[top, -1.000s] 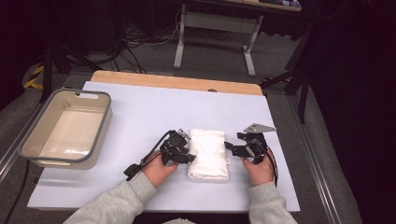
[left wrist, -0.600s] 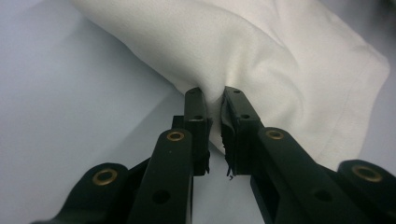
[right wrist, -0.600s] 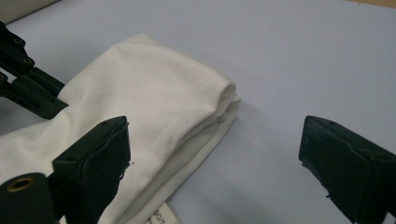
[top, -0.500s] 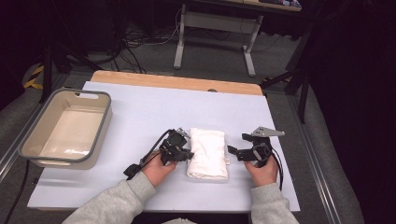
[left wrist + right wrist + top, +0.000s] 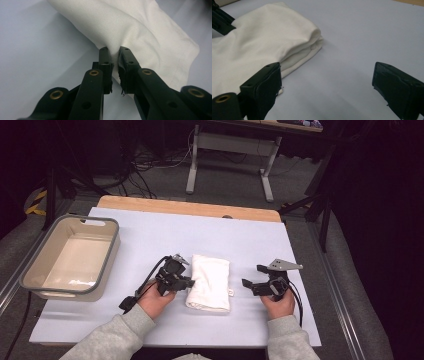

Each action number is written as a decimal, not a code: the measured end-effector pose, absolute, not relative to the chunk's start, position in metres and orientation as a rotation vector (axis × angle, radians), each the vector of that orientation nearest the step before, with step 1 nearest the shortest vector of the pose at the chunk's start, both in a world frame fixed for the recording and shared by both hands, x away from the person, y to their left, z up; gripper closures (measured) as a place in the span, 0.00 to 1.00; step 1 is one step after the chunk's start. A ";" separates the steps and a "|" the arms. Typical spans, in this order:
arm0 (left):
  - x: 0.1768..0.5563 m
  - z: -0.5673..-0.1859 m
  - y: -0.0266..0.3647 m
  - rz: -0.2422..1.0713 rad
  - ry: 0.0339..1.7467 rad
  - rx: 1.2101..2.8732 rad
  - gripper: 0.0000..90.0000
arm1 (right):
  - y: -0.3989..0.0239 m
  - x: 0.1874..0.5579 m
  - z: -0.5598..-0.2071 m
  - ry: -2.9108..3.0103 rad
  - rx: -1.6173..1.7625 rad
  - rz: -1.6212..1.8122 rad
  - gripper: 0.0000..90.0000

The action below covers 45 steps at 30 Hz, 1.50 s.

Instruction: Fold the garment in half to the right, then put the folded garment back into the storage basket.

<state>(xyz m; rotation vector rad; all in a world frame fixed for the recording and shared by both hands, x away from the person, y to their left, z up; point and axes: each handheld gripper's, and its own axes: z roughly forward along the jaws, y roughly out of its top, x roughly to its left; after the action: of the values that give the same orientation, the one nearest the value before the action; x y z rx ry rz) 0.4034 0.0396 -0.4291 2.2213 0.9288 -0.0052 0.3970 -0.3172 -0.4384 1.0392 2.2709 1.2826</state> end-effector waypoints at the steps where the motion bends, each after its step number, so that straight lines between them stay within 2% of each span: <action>1: 0.404 -0.429 0.043 -0.006 0.938 2.217 0.91 | -0.316 0.397 -0.439 2.274 1.032 1.279 0.10; 18: 0.404 -0.429 0.079 -0.021 1.032 2.201 0.90 | -0.314 0.398 -0.442 2.287 1.011 1.324 0.09; 26: 0.403 -0.431 0.082 -0.034 1.048 2.209 0.89 | -0.313 0.397 -0.441 2.293 0.985 1.342 0.08; 30: 0.403 -0.431 0.082 -0.006 1.044 2.229 0.86 | -0.313 0.397 -0.441 2.294 0.984 1.346 0.08; 31: 0.403 -0.430 0.083 -0.002 1.036 2.221 0.83 | -0.313 0.397 -0.441 2.295 0.984 1.352 0.08; 34: 0.402 -0.427 0.085 -0.015 1.018 2.197 0.66 | -0.312 0.397 -0.441 2.298 0.978 1.355 0.08; 37: 0.401 -0.421 0.084 0.050 0.972 2.168 0.45 | -0.312 0.397 -0.441 2.299 0.973 1.360 0.08; 41: 0.401 -0.418 0.081 0.132 0.946 2.172 0.28 | -0.312 0.396 -0.441 2.301 0.969 1.369 0.07; 45: 0.404 -0.415 0.076 0.173 0.950 2.170 0.16 | -0.311 0.396 -0.442 2.303 0.967 1.368 0.07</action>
<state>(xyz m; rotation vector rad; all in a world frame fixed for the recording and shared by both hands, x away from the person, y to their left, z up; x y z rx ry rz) 0.4038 0.0760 -0.4149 2.1698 0.9500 0.1733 0.3964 -0.3113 -0.4416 0.9670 2.3026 1.3675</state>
